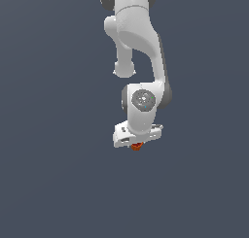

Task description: Pick up the object and move it to a goal position.

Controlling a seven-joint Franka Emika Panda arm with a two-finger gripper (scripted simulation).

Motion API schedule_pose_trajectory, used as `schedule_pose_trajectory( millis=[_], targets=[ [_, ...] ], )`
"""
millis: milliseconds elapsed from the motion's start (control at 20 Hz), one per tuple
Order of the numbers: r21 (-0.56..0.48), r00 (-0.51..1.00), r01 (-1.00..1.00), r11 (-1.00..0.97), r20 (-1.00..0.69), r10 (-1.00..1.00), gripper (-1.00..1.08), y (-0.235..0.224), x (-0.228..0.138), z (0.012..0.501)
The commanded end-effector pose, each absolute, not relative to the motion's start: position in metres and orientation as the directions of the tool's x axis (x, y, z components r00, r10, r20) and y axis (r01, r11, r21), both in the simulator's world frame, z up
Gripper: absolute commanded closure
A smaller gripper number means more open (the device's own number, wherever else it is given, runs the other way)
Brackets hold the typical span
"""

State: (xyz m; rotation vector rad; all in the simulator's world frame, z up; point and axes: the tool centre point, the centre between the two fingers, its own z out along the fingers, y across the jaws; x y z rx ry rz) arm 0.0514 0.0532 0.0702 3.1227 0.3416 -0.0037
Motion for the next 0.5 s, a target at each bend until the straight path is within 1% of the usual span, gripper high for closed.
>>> schedule_pose_trajectory(
  millis=[0,450],
  targets=[
    [0.0,0.976,0.217,-0.976,-0.001,0.217,1.08,0.057,0.043,0.085],
    [0.001,0.976,0.217,-0.976,0.0,0.217,1.08,0.078,0.001,0.152]
  ],
)
